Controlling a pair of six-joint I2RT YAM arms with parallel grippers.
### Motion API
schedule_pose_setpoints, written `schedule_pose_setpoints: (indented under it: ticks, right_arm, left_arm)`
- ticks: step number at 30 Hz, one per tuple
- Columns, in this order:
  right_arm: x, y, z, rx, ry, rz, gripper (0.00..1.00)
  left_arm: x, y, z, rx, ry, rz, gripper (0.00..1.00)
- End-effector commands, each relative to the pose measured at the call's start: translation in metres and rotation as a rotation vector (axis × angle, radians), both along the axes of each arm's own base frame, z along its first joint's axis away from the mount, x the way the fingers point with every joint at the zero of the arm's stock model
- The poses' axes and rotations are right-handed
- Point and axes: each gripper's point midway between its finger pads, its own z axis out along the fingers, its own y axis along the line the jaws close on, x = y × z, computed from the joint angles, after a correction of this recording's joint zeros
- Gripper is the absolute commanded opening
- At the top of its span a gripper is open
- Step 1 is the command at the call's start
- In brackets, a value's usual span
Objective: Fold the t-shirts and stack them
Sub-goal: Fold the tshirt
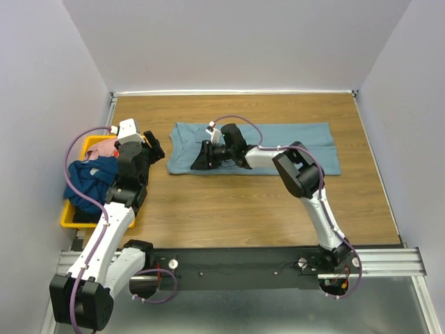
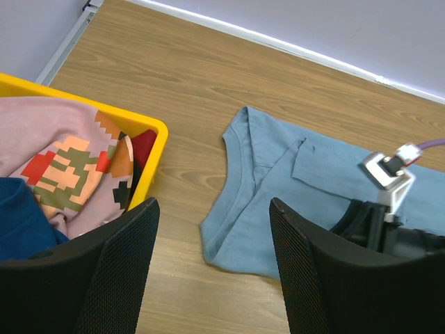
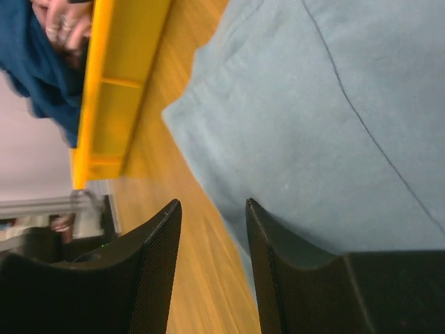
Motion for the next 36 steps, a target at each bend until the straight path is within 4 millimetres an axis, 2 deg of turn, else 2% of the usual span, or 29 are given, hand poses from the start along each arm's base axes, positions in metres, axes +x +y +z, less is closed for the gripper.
schedule_pose_setpoints:
  ticks: [1,3,8,10,12,13,14,15,16,17,18,19,20,21,22,23,24,27,28,29,30,31,32,33,34,35,36]
  right_arm:
    - [-0.010,-0.002,-0.047,-0.048,0.094,-0.004,0.50]
    - [-0.010,-0.006,-0.062,-0.088,0.093,-0.008,0.50]
    - [-0.005,-0.007,-0.071,-0.117,0.063,-0.013,0.51]
    - [0.004,-0.008,-0.076,-0.130,0.048,-0.035,0.51]
    - [0.027,-0.008,-0.073,-0.127,0.023,-0.077,0.51]
    - [0.034,-0.013,-0.085,-0.151,0.036,-0.100,0.51]
    - [0.050,-0.018,-0.090,-0.174,0.023,-0.153,0.51]
    - [0.077,-0.025,-0.082,-0.174,0.006,-0.210,0.51]
    - [0.091,-0.030,-0.083,-0.184,0.000,-0.254,0.52]
    - [0.111,-0.041,-0.093,-0.213,-0.001,-0.323,0.52]
    - [0.134,-0.057,-0.092,-0.221,-0.008,-0.381,0.52]
    - [0.157,-0.060,-0.076,-0.209,-0.036,-0.418,0.54]
    - [0.172,-0.070,-0.078,-0.220,-0.046,-0.455,0.56]
    - [0.184,-0.076,-0.070,-0.219,-0.072,-0.468,0.57]
    - [0.201,-0.091,-0.058,-0.219,-0.085,-0.493,0.59]
    - [0.216,-0.091,-0.026,-0.187,-0.156,-0.483,0.62]
    - [0.223,-0.097,-0.007,-0.177,-0.190,-0.484,0.64]
    - [0.227,-0.122,0.027,-0.214,-0.259,-0.478,0.69]
    - [0.226,-0.132,0.068,-0.204,-0.313,-0.492,0.69]
    - [0.217,-0.148,0.054,-0.273,-0.313,-0.496,0.69]
    - [0.212,-0.159,0.059,-0.304,-0.329,-0.508,0.69]
    - [0.205,-0.175,0.092,-0.317,-0.371,-0.538,0.70]
    - [0.202,-0.194,0.089,-0.395,-0.399,-0.575,0.70]
    - [0.196,-0.209,0.094,-0.439,-0.407,-0.605,0.70]
    - [0.176,-0.234,0.082,-0.515,-0.367,-0.625,0.69]
    - [0.171,-0.255,0.080,-0.585,-0.371,-0.677,0.68]
    - [0.161,-0.273,0.071,-0.639,-0.347,-0.700,0.67]
  left_arm:
    - [0.003,0.005,0.008,0.015,-0.025,0.023,0.72]
    - [0.004,0.004,0.008,0.014,-0.024,0.022,0.72]
    - [0.004,0.005,0.007,0.015,-0.020,0.022,0.72]
    - [0.004,0.005,0.006,0.017,-0.018,0.021,0.72]
    - [0.004,0.004,0.004,0.018,-0.014,0.021,0.72]
    - [0.004,0.005,0.004,0.018,-0.014,0.024,0.72]
    - [0.004,0.005,0.005,0.018,-0.015,0.024,0.72]
    - [0.004,0.005,0.003,0.021,-0.011,0.025,0.72]
    - [0.004,0.006,0.002,0.023,-0.007,0.026,0.72]
    - [0.004,0.006,0.002,0.022,-0.008,0.028,0.72]
    - [0.004,0.006,0.002,0.023,-0.005,0.030,0.72]
    - [0.005,0.006,0.002,0.024,-0.004,0.029,0.72]
    - [0.005,0.006,0.000,0.024,-0.002,0.030,0.72]
    - [0.005,0.006,0.001,0.025,-0.003,0.028,0.72]
    - [0.005,0.006,0.000,0.024,0.001,0.028,0.72]
    - [0.006,0.005,0.001,0.024,0.000,0.027,0.72]
    - [0.006,0.005,0.000,0.024,0.003,0.027,0.72]
    - [0.007,0.005,0.001,0.023,0.002,0.024,0.72]
    - [0.007,0.005,0.002,0.022,0.000,0.024,0.72]
    - [0.007,0.004,0.002,0.021,0.000,0.023,0.72]
    - [0.007,0.004,0.002,0.020,-0.002,0.021,0.72]
    - [0.007,0.005,0.004,0.019,-0.006,0.023,0.72]
    - [0.006,0.004,0.004,0.018,-0.007,0.018,0.72]
    - [0.006,0.004,0.004,0.018,-0.008,0.018,0.72]
    - [0.005,0.004,0.005,0.018,-0.012,0.016,0.72]
    - [0.005,0.004,0.007,0.015,-0.017,0.017,0.72]
    - [0.005,0.003,0.007,0.012,-0.018,0.014,0.72]
